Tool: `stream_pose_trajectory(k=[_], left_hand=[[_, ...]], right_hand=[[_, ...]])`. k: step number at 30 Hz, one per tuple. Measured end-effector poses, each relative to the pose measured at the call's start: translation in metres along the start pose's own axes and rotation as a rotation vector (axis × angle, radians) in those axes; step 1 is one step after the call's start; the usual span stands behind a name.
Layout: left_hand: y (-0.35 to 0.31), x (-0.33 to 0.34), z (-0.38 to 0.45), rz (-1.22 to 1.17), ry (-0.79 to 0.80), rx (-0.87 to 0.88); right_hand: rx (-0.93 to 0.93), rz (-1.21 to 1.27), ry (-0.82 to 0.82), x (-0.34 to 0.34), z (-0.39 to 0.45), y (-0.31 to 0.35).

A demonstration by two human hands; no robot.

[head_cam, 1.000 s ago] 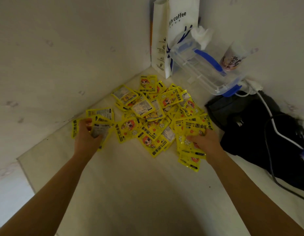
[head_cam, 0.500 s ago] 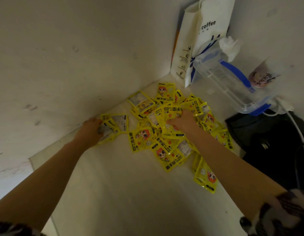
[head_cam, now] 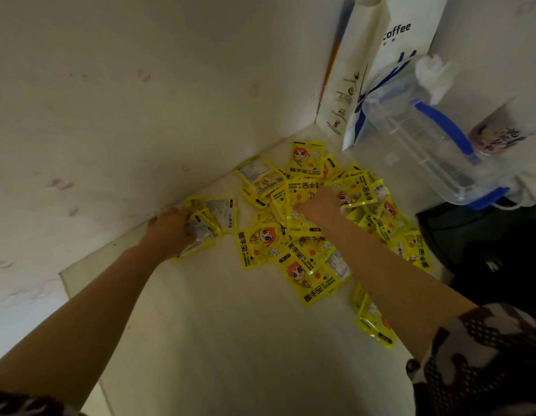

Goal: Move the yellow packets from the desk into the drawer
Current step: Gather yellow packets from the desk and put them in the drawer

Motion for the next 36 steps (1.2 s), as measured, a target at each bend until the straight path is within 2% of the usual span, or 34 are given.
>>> stream_pose_trajectory(k=[4, 10, 15, 22, 28, 36], left_hand=[[-0.007, 0.001, -0.018, -0.035, -0.022, -0.069], [-0.016, 0.010, -0.063, -0.466, -0.094, -0.133], [-0.034, 0.046, -0.107, -0.803, -0.154, -0.202], [-0.094, 0.102, -0.173, -1.110, -0.235, -0.355], [-0.140, 0.135, -0.213, -1.219, -0.273, -0.395], [-0.177, 0.152, -0.249, -1.245, -0.179, -0.326]], right_hand=[[-0.018, 0.080, -0.012, 0.001, -0.003, -0.005], [0.016, 0.250, -0.007, -0.011, -0.021, -0.042], [0.043, 0.328, 0.010, -0.017, -0.046, -0.095], [0.098, 0.439, 0.024, -0.010, -0.091, -0.182], [0.105, 0.460, 0.027, -0.009, -0.132, -0.242], [0.178, 0.555, -0.024, 0.005, -0.188, -0.310]])
Point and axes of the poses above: each hand's wrist, its own z-axis towards the middle knuckle, its own x-axis out of the palm, y = z × x, the point moved 4 cm from there along z, towards the middle knuckle, and after that the axes turned 11 degrees about x, right-handed, at the moved point
